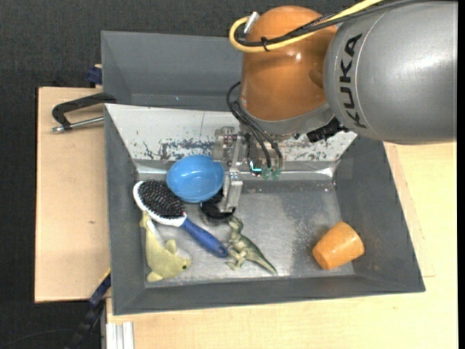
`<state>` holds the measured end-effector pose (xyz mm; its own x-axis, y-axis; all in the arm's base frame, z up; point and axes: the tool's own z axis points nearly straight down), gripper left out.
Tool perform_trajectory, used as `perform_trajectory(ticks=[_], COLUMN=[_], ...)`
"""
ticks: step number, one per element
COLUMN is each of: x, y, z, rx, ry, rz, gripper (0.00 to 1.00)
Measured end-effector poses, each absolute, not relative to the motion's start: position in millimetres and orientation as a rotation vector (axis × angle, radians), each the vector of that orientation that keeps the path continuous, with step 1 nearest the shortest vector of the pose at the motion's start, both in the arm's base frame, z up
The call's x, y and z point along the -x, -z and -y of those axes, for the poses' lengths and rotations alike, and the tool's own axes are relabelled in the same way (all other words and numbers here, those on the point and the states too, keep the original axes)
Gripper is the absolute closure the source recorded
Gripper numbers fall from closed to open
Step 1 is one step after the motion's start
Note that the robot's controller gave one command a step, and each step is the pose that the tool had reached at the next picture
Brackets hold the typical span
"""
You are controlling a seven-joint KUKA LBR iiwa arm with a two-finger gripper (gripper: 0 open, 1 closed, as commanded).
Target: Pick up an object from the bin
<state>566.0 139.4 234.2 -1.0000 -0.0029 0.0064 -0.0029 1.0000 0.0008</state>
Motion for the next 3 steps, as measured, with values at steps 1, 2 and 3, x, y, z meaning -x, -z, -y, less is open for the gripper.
perform_trajectory(ticks=[1, 2, 3], x=[-564.9, -591.0, -595.3], y=[-206.1, -68.7, -79.5], z=[-161.9, -140.8, -144.8], rx=[-0.397, -0.469, -0.473], ry=[0.002, 0.002, 0.011], rz=[3.116, 3.105, 3.122], gripper=[0.00, 0.00, 1.00])
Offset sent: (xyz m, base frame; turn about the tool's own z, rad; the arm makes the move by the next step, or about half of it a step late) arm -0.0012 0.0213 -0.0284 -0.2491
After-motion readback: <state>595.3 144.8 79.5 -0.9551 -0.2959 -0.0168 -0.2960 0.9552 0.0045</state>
